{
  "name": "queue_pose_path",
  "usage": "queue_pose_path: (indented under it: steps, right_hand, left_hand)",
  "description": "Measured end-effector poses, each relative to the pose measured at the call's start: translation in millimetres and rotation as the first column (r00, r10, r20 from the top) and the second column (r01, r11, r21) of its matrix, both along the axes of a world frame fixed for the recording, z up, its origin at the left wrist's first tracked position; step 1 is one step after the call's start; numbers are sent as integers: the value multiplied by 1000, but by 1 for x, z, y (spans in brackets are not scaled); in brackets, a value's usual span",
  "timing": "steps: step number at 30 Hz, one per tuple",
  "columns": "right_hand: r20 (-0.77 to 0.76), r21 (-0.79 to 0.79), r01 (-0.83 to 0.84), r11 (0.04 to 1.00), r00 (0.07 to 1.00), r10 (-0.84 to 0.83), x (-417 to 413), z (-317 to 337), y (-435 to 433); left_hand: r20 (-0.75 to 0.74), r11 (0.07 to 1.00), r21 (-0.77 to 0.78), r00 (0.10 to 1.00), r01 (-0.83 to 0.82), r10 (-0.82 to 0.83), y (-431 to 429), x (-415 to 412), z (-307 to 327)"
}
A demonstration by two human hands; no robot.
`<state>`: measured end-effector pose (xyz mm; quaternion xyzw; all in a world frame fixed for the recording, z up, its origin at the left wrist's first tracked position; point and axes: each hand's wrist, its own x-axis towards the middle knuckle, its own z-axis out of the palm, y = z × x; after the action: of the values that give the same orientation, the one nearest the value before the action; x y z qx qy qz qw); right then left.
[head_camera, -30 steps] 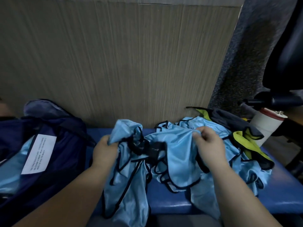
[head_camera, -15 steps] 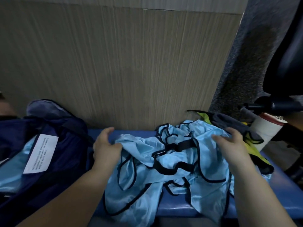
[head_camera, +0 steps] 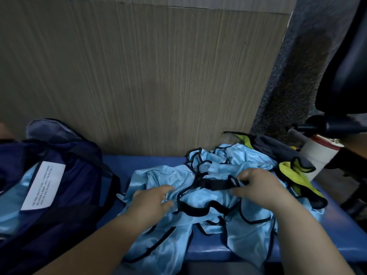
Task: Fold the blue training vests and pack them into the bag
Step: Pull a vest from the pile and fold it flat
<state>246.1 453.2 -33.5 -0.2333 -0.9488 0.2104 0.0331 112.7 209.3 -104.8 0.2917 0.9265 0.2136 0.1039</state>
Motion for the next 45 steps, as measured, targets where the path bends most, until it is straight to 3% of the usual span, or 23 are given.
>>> queue_pose_path:
  steps: [2, 5, 7, 10, 13, 17, 20, 22, 24, 28, 30, 32, 34, 36, 38, 39, 40, 42, 44, 45]
  right_hand:
    - [90, -201, -116, 973, 987, 137, 9, 10, 1]
    - [304, -271, -227, 936, 902, 307, 15, 17, -8]
    - [292, -301, -230, 926, 902, 319, 14, 15, -14]
    - [20, -230, -70, 971, 997, 76, 5, 6, -15]
    - [-178, -95, 93, 991, 978, -109, -5, -5, -22]
    - [-38, 85, 78, 993, 996, -75, -13, -22, -32]
    - [27, 88, 272, 958, 961, -276, -10, -19, -25]
    - [36, 72, 397, 915, 916, -400, -7, -17, -14]
    - [51, 27, 446, 894, 893, -447, -4, -15, -1]
    - [56, -148, 400, 905, 917, -396, -1, -17, 6]
    - [-71, -250, 368, 896, 916, -396, -1, -18, 9]
    - [-325, -422, 292, 858, 835, -444, 1, -14, 13]
    - [-568, -533, 186, 826, 645, -512, 6, -5, 14]
    - [-700, -564, 141, 814, 441, -562, 11, 5, 14]
    - [-727, -560, 196, 805, 350, -591, 15, 8, 17]
    - [-701, -533, 265, 804, 395, -594, 16, 8, 20]
    - [-629, -478, 340, 810, 512, -585, 16, 5, 26]
    - [-316, -347, 430, 834, 783, -535, 15, -1, 32]
    - [-63, -242, 461, 854, 870, -488, 13, -4, 26]
    - [-46, -164, 471, 867, 874, -484, 10, -6, 21]
  left_hand:
    - [73, 995, 99, 997, -10, 3, -9, -3, -2]
    - [142, 970, 241, 988, 20, -55, -18, -7, 5]
    - [131, 956, 288, 987, 53, -94, -24, -10, 10]
    - [26, 957, 266, 991, 116, -128, -34, -11, 13]
    - [-39, 989, -11, 988, 150, -151, -40, -8, 12]
    - [-262, 967, -252, 961, 20, -88, -35, 2, 12]
    - [-399, 989, -137, 917, -50, -9, -33, 9, 15]
    - [-405, 998, -61, 914, -14, -12, -31, 13, 12]
    - [-377, 995, -81, 922, 63, -89, -24, 18, 6]
    - [-286, 974, -173, 939, 144, -190, -15, 21, -12]
    - [-235, 977, -91, 949, 192, -209, -17, 19, -21]
    - [-127, 979, 172, 988, 107, -86, -22, 18, -23]
    - [-6, 915, 391, 994, -98, 109, -24, 18, -17]
    - [76, 770, 581, 959, -266, 274, -27, 15, -5]
    - [178, 626, 708, 941, -326, 289, -29, 7, 6]
    - [200, 628, 712, 948, -314, 247, -29, 3, 9]
    - [183, 703, 664, 967, -256, 179, -30, 0, 10]
    - [181, 890, 447, 983, -88, 7, -31, -1, 6]
    - [308, 950, 313, 947, -13, -89, -31, 5, 1]
    - [356, 950, 310, 932, -45, -72, -31, 9, 0]
